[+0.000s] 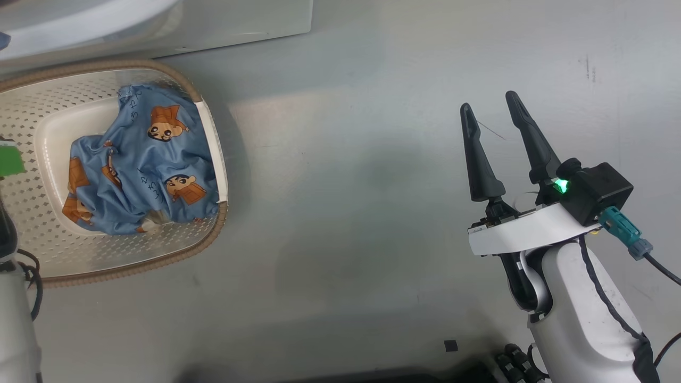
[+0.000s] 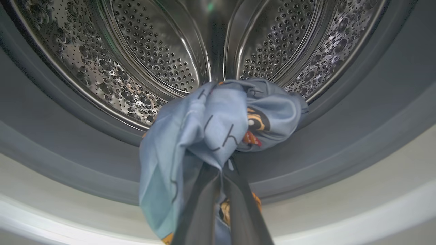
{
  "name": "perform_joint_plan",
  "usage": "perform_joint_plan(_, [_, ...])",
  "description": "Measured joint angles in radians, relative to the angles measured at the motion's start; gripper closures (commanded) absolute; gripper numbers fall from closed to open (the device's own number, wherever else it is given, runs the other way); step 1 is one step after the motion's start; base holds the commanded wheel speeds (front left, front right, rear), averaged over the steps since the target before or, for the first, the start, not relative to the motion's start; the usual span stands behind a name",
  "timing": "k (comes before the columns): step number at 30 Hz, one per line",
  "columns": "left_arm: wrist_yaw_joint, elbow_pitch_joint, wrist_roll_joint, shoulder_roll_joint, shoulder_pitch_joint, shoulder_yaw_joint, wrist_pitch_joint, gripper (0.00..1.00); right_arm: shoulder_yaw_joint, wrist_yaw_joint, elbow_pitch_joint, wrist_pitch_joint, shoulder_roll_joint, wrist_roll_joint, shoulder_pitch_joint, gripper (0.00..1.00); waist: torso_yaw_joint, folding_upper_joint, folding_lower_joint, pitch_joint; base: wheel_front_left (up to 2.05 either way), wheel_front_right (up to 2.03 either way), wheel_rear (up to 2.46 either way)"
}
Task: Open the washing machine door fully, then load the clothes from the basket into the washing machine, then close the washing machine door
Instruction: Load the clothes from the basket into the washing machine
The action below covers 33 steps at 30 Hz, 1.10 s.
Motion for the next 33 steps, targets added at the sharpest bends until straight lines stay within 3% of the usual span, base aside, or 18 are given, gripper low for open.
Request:
perform_joint_plan(17, [0.0, -0.046, 0.005, 0.099, -0.155, -0.056, 0.043, 1.0, 0.02, 0.0, 0.003, 0.0, 0.0, 0.008, -0.002, 0.0, -0.01, 0.0, 0.0, -0.007, 0.0, 0.0, 0.0])
perform_joint_plan(33, [0.0, 0.051, 0.02, 0.162, -0.364, -0.083, 0.144, 1.0, 0.036, 0.0, -0.002, 0.0, 0.0, 0.021, -0.005, 0.0, -0.043, 0.0, 0.0, 0.036, 0.0, 0.0, 0.0])
